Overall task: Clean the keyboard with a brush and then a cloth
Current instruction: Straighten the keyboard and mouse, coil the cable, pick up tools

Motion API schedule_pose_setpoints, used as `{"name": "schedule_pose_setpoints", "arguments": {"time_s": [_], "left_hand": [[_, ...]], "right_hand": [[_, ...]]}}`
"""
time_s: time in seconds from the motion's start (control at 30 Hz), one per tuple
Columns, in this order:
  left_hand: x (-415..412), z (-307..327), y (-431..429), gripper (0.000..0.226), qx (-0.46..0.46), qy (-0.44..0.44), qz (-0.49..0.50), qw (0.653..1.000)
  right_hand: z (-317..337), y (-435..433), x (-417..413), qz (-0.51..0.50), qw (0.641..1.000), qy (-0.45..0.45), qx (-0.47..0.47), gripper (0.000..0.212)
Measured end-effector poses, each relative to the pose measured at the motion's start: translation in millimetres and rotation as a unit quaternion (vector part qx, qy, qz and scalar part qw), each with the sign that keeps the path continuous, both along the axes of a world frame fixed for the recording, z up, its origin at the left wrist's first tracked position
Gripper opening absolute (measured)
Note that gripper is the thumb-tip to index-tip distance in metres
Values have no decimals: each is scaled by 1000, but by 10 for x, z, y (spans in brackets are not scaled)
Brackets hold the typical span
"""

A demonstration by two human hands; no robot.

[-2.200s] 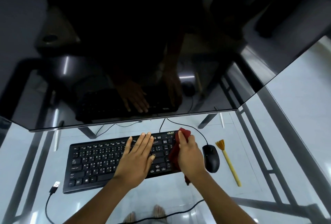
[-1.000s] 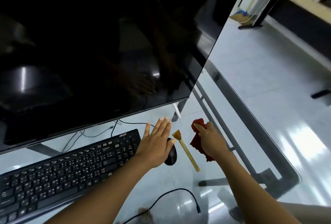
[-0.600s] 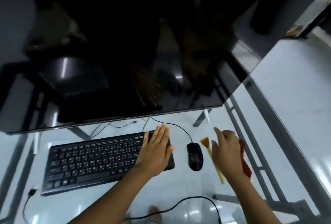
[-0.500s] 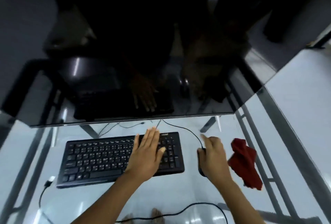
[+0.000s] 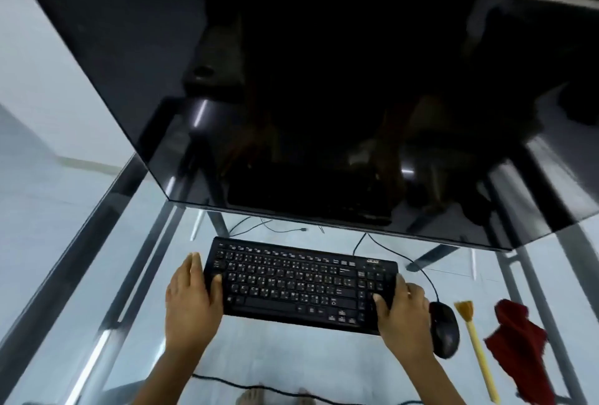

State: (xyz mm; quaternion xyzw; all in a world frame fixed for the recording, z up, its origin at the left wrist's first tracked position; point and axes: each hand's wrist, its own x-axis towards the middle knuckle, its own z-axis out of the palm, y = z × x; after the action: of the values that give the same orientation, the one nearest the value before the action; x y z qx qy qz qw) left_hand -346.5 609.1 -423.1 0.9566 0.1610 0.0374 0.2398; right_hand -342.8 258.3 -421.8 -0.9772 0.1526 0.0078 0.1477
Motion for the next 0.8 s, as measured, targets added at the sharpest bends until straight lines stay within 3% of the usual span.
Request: {"name": "schedule_pose_setpoints", "arguments": {"time_s": [0.33, 0.47, 0.6, 0.7, 0.8], "left_hand": [[161, -64, -26, 48, -47, -9, -40, 998], [328, -38, 43, 73, -89, 6, -63, 994], [275, -136, 158, 119, -72, 33, -114, 990], [176, -227, 202, 119, -54, 33, -90, 994], [199, -299, 227, 111, -33, 31, -105, 994]], "right_hand": [[-96, 76, 191, -64, 994, 3, 88, 58], [-31, 53, 380, -57, 987, 14, 151, 54], [-3, 5, 228, -38, 985, 25, 166, 79], [-83, -15, 63, -11, 991, 28, 134, 104], [-72, 0, 128, -13, 988, 19, 150, 104]]}}
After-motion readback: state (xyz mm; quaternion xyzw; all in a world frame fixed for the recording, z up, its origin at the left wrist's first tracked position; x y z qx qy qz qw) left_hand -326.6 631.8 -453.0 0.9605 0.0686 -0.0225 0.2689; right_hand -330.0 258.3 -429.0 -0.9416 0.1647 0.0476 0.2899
